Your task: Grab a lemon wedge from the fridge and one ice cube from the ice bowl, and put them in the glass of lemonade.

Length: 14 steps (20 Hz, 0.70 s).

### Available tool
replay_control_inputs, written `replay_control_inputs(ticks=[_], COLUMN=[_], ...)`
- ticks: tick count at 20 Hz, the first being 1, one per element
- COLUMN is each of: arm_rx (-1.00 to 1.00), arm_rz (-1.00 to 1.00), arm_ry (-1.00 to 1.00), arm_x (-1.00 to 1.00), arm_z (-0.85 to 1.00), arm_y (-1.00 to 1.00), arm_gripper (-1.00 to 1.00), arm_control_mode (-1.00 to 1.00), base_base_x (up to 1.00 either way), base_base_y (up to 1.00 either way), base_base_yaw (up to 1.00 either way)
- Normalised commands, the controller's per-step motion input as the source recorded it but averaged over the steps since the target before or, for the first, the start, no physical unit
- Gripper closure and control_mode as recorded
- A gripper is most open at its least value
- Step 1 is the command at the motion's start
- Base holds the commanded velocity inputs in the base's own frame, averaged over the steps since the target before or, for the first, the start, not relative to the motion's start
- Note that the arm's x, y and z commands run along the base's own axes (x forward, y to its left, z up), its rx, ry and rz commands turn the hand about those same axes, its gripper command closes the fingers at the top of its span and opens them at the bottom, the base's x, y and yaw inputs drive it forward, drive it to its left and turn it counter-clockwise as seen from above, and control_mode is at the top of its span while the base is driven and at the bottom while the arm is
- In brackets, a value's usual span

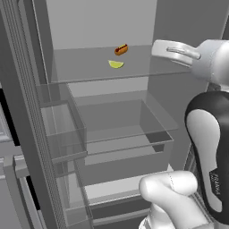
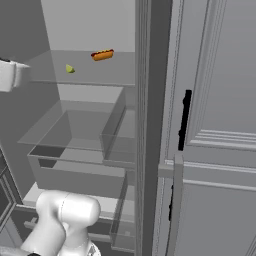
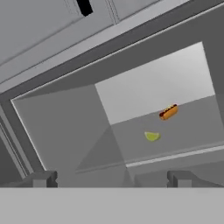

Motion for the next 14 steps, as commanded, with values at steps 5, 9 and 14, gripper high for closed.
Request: replay_control_inputs(ticks=[5,9,14], arm_rx=[-0.20,-0.07,-0.16], arm_rz=[0.00,0.00,0.01], arm_ry=[0.26,0.07,0.26], arm_x=[0.60,0.12,0.46], arm_z=[-0.63,-0.44,-0.22], arm_y=[-0.06,-0.09,-0.01], arm_gripper=[-1.00,-1.00,-1.00], arm_control_mode=[-1.00,-1.00,-1.00], base_base_x=[0.00,0.00,0.00], base_base_y=[0.00,0.00,0.00], base_base_yaw=[0.00,0.00,0.00])
